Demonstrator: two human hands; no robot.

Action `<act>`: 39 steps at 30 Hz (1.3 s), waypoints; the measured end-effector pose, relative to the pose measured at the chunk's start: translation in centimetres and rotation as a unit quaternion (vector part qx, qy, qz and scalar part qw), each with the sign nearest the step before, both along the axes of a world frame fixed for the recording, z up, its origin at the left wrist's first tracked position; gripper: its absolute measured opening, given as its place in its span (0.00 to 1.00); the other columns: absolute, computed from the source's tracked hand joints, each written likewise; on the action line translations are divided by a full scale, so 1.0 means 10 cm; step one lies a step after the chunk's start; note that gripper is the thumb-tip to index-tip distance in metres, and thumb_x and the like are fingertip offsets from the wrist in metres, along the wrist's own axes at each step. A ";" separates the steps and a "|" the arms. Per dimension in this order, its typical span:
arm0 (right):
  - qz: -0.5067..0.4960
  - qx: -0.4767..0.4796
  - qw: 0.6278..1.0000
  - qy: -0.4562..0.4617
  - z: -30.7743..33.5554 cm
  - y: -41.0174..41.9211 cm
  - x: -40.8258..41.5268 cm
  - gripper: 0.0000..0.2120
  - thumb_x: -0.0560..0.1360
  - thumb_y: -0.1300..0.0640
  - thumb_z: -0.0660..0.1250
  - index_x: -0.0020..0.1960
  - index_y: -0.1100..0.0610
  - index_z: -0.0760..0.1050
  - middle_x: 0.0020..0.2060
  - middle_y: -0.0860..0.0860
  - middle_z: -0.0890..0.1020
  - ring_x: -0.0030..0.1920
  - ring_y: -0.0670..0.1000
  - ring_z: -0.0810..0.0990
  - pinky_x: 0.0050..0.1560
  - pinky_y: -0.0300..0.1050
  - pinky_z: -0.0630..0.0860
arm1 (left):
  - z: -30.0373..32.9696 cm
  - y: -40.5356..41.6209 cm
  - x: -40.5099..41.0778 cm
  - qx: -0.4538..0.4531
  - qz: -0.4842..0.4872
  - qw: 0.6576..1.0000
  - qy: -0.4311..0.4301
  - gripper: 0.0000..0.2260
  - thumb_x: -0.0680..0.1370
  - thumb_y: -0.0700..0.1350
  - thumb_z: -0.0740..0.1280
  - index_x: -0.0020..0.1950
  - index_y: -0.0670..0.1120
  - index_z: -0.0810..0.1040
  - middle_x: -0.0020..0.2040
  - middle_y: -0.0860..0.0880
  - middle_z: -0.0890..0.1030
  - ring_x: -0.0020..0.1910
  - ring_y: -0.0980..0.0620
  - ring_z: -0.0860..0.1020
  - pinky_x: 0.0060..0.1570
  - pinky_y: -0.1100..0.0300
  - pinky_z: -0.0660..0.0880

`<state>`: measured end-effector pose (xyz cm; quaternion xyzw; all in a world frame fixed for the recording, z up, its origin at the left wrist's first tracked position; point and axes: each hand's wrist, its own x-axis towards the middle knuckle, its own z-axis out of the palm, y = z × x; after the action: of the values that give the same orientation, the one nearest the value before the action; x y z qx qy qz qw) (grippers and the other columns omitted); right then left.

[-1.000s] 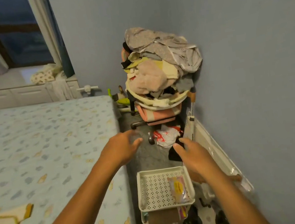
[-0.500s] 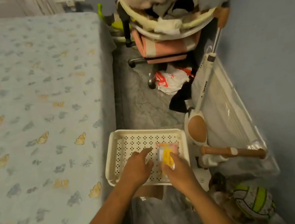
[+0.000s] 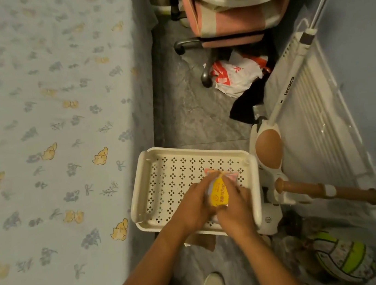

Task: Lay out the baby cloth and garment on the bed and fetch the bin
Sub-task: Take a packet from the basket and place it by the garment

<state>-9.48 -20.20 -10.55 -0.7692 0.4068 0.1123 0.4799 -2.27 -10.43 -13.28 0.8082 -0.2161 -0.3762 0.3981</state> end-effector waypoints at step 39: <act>0.258 0.105 0.940 -0.199 2.10 6.76 0.18 0.36 0.74 0.70 0.64 0.77 0.47 0.59 0.61 0.49 0.64 0.65 0.49 0.70 0.62 0.39 0.73 | 2.38 7.27 -0.51 -0.053 0.351 0.928 -0.110 0.09 0.73 0.41 0.73 0.48 0.56 0.80 0.47 0.54 0.83 0.43 0.53 0.82 0.41 0.49 0.82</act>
<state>-7.72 47.40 10.49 -0.7996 0.0769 0.1186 0.5837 -7.32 62.25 10.51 0.8462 0.0197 -0.1092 0.5212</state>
